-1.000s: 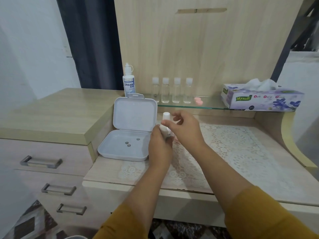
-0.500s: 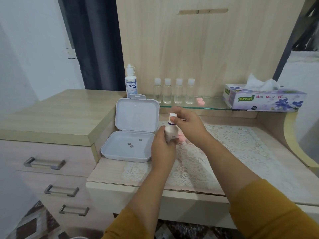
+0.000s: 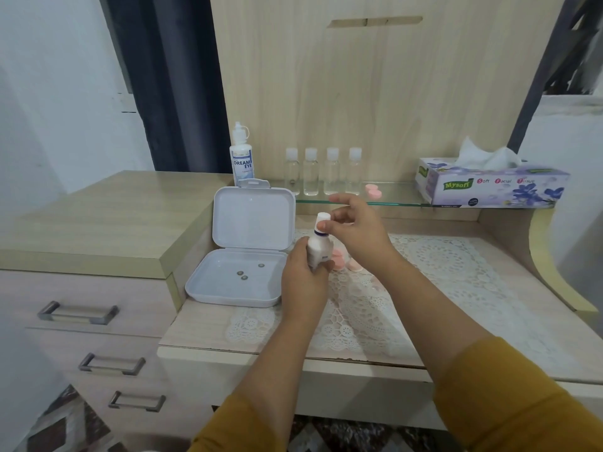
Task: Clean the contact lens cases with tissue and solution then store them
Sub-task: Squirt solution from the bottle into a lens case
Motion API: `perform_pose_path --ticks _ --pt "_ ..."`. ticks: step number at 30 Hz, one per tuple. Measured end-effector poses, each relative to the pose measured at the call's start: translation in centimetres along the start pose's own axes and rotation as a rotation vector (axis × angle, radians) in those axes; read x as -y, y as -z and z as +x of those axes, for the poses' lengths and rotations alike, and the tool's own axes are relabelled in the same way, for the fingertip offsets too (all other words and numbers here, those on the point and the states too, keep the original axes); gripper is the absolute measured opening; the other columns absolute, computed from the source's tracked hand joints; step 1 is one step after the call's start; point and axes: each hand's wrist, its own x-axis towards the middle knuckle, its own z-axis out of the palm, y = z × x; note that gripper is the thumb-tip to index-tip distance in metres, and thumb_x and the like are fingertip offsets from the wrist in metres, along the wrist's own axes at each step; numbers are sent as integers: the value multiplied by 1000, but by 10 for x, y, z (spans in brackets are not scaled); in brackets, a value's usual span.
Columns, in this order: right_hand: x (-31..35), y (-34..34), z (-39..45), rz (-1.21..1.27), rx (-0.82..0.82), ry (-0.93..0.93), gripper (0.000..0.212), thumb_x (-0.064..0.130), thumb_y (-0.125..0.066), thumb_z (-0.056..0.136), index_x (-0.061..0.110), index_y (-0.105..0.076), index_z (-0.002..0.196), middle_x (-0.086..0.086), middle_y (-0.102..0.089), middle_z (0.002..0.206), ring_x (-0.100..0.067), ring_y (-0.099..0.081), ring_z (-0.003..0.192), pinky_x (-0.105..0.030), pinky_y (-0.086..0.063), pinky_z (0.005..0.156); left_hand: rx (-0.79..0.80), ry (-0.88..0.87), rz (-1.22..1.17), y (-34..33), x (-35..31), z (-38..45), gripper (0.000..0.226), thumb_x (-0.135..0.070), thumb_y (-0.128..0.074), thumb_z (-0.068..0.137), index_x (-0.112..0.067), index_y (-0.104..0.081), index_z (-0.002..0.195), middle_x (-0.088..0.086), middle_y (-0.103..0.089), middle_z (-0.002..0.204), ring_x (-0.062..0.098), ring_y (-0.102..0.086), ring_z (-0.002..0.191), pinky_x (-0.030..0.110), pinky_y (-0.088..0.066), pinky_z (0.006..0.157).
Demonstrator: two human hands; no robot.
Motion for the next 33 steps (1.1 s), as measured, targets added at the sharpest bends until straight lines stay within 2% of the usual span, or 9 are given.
perform_pose_path --ticks 3,7,9,12,15,21,25,30,33 --pt "1 2 -1 -4 30 17 43 7 -68 85 21 -57 124 2 -68 98 -3 -60 91 -13 -42 77 -2 -3 5 0 1 0 35 -9 -68 83 -26 -57 112 -12 -61 98 2 -56 90 17 -43 75" --pt "-3 5 -4 -7 60 29 34 5 -60 91 24 -60 119 9 -67 101 -2 -61 94 -4 -43 74 16 -15 31 0 2 0 36 -10 -68 84 -25 -56 115 -11 -61 99 5 -55 91 14 -41 73" --pt "-7 6 -5 9 60 37 30 4 -57 93 24 -63 114 9 -67 101 2 -61 95 -5 -43 76 30 -22 55 -1 2 0 37 -12 -68 84 -24 -55 117 -11 -60 98 7 -55 91 17 -41 73" --pt "-8 8 -3 104 25 32 28 2 -53 95 19 -64 115 7 -66 98 8 -60 84 -6 -45 78 27 -14 63 0 3 0 37 -12 -68 84 -24 -56 117 -9 -61 100 9 -55 93 22 -42 77" --pt "-11 16 3 115 -24 16 26 6 -55 96 19 -63 116 8 -66 99 2 -60 89 -13 -45 82 12 -5 60 0 4 1 38 -12 -69 83 -22 -56 117 -7 -62 105 11 -57 97 26 -44 82" --pt "-40 38 -5 -323 -84 -147 29 9 -59 87 15 -65 114 1 -65 106 -10 -59 92 -15 -41 69 6 -9 65 0 3 1 39 -11 -70 82 -20 -56 117 -7 -61 108 12 -56 100 28 -45 85" --pt "-53 45 -13 -569 -83 -258 32 12 -58 81 19 -65 112 0 -63 106 -16 -61 91 -30 -51 76 14 13 64 -1 5 2 40 -11 -70 83 -22 -55 118 -6 -62 107 13 -57 100 29 -46 86" --pt "-59 44 -15 -666 -52 -277 30 13 -60 81 19 -66 110 1 -65 96 -18 -62 88 -35 -53 81 8 0 76 -1 5 1 41 -11 -70 83 -22 -55 119 -7 -61 109 12 -57 102 27 -46 87" --pt "-59 45 -17 -659 -43 -255 31 19 -63 84 20 -64 115 3 -65 102 -16 -60 93 -35 -51 85 13 7 69 0 4 1 41 -11 -69 83 -22 -54 120 -8 -61 109 11 -56 102 27 -46 88"
